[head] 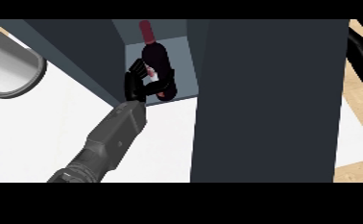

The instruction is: Pick up the wine, place it into the cabinet and close the cabinet

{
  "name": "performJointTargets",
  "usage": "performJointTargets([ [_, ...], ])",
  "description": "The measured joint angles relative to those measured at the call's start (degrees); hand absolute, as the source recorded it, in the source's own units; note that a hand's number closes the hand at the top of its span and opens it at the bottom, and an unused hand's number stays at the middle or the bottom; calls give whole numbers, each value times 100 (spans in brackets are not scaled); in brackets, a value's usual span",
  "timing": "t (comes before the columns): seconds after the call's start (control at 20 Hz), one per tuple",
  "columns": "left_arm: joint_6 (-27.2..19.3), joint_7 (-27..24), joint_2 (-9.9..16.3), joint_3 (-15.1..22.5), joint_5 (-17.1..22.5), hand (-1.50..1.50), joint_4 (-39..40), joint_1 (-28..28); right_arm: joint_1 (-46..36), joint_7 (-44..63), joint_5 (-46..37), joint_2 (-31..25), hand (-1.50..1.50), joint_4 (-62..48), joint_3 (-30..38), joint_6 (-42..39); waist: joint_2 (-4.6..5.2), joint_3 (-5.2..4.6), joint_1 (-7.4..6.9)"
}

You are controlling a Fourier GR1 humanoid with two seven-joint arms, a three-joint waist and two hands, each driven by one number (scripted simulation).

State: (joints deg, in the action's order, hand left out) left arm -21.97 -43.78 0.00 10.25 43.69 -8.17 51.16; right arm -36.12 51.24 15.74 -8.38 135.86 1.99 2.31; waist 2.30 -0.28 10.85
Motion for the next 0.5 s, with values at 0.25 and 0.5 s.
performJointTargets([
  [0.25, -168, 102, 0, 86, 116, 150, -74, 235, 60, -32, 43, -22, -150, -6, 39, -48, 4, 2, -17],
  [0.5, -359, 252, 0, 155, 245, 150, -102, 486, 173, -130, 86, -14, -150, -21, 110, -101, 16, 8, -25],
])
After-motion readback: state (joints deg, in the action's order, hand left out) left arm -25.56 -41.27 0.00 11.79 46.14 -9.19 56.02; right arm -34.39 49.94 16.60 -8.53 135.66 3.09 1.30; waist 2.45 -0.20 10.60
